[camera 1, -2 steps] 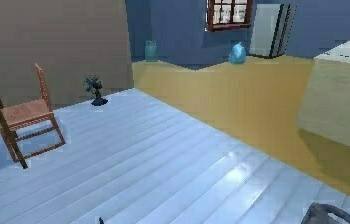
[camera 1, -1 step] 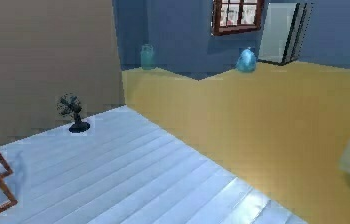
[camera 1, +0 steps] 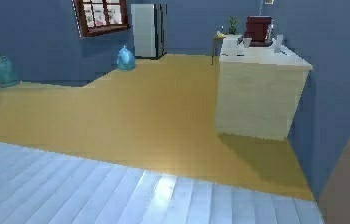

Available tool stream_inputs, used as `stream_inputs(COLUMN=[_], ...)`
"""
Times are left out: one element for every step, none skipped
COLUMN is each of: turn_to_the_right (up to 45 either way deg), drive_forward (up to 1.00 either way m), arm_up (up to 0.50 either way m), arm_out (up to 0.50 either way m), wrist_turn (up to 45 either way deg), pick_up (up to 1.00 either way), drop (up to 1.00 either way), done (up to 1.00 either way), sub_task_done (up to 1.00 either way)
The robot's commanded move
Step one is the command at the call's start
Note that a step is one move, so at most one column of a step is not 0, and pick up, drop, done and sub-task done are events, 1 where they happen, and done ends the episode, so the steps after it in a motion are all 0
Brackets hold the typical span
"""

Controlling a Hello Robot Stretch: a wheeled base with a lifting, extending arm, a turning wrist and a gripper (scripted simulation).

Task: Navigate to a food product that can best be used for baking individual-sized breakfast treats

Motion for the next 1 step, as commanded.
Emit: stream_inputs(turn_to_the_right=[0.0], drive_forward=[1.00], arm_up=[0.00], arm_out=[0.00], wrist_turn=[0.0], pick_up=[0.00], drop=[0.00], done=[0.00], sub_task_done=[0.00])
